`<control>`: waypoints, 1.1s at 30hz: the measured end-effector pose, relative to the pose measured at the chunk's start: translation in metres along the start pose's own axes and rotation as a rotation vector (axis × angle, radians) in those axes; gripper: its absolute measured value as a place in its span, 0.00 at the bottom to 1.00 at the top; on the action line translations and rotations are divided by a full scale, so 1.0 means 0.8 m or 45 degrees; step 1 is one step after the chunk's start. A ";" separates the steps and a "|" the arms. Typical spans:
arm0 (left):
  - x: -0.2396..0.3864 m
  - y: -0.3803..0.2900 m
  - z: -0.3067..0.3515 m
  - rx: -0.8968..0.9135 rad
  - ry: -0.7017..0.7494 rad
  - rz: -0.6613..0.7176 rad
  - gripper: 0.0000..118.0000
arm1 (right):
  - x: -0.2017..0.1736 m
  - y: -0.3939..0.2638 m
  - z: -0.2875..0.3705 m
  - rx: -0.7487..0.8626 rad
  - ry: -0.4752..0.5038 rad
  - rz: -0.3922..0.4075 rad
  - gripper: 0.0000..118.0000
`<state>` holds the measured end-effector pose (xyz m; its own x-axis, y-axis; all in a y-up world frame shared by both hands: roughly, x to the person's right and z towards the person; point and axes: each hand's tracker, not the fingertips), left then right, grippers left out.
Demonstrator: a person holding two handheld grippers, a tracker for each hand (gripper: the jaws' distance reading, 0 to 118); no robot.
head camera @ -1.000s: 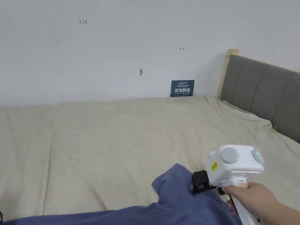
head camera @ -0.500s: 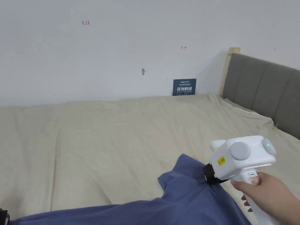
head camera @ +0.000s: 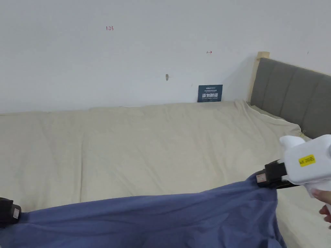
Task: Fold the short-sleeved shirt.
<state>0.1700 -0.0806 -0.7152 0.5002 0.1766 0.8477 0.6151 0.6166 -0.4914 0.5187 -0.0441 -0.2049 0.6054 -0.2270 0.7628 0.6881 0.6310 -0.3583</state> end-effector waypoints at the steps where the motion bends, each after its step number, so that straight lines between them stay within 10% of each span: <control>1: 0.000 -0.010 0.012 0.009 -0.009 -0.007 0.06 | 0.003 -0.010 0.013 0.007 0.006 -0.002 0.00; 21: -0.015 -0.258 0.029 -0.103 -0.109 0.195 0.06 | 0.066 -0.239 -0.001 -0.075 -0.011 -0.262 0.00; 24: -0.016 -0.256 0.030 -0.086 -0.114 0.242 0.09 | 0.052 -0.242 -0.005 -0.091 -0.082 -0.205 0.14; 29: -0.003 -0.249 0.043 -0.053 -0.148 0.217 0.66 | 0.038 -0.231 0.006 -0.038 -0.219 -0.097 0.77; 31: 0.010 -0.243 0.052 -0.048 -0.028 0.097 0.95 | 0.032 -0.220 0.025 0.038 -0.235 -0.053 0.78; 33: 0.022 -0.238 0.072 0.018 0.018 0.021 0.97 | 0.019 -0.208 0.052 0.123 -0.220 -0.035 0.78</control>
<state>0.0267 -0.1509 -0.5958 0.5191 0.1759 0.8364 0.5981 0.6243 -0.5025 0.3967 -0.1217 -0.1114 0.5036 -0.1192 0.8557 0.6566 0.6966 -0.2893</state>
